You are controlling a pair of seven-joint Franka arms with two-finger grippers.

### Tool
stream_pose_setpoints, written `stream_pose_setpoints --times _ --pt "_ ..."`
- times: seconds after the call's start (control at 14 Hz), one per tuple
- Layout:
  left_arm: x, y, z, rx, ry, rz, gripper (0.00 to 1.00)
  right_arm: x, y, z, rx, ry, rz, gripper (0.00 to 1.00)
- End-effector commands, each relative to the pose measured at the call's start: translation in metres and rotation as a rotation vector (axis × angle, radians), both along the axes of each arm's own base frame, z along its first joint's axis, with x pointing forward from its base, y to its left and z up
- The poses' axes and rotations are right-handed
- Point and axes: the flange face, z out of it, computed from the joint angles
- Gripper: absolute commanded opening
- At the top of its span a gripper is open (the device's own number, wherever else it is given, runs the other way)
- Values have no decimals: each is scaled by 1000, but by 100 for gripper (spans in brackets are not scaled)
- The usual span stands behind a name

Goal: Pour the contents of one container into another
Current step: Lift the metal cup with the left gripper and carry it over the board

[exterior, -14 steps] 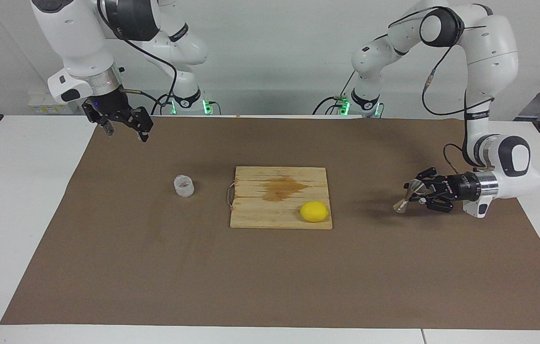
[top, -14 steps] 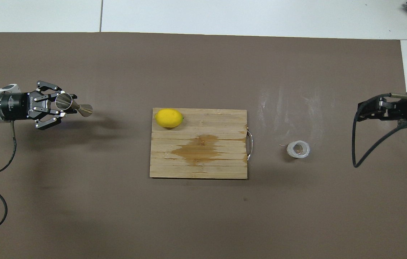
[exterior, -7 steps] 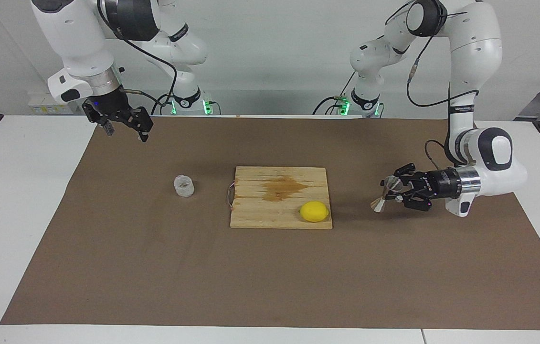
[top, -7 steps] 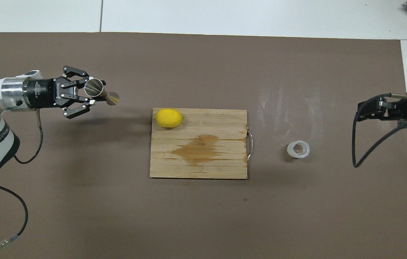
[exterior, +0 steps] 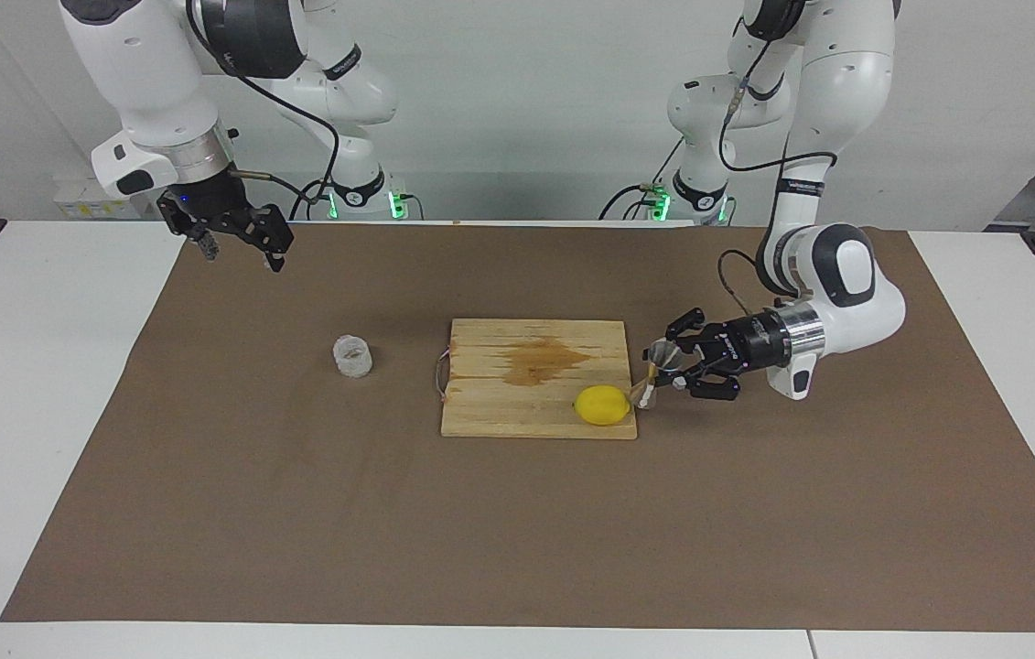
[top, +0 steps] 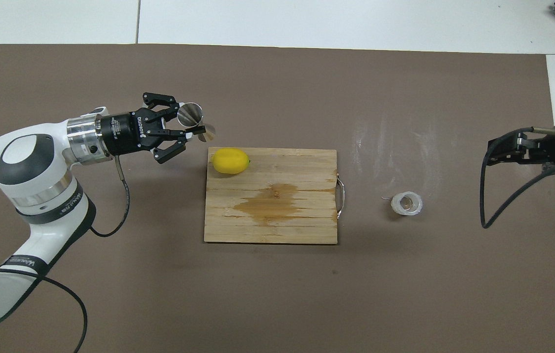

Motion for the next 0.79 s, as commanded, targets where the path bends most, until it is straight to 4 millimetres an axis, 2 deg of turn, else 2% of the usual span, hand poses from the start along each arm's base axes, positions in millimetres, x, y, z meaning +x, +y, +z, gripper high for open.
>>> stream_pose_setpoints --times 0.0,0.21,0.36,0.71 --pt "-26 -33 -1 2 58 81 0 -2 -3 2 19 -1 5 100" --pt "-43 -74 -1 18 74 117 0 -2 -3 2 18 -1 5 100" --pt "-64 -97 -6 28 84 141 0 -2 -3 2 20 -1 5 100" --pt "-101 -121 -31 55 -11 115 0 -1 -3 1 19 1 5 100"
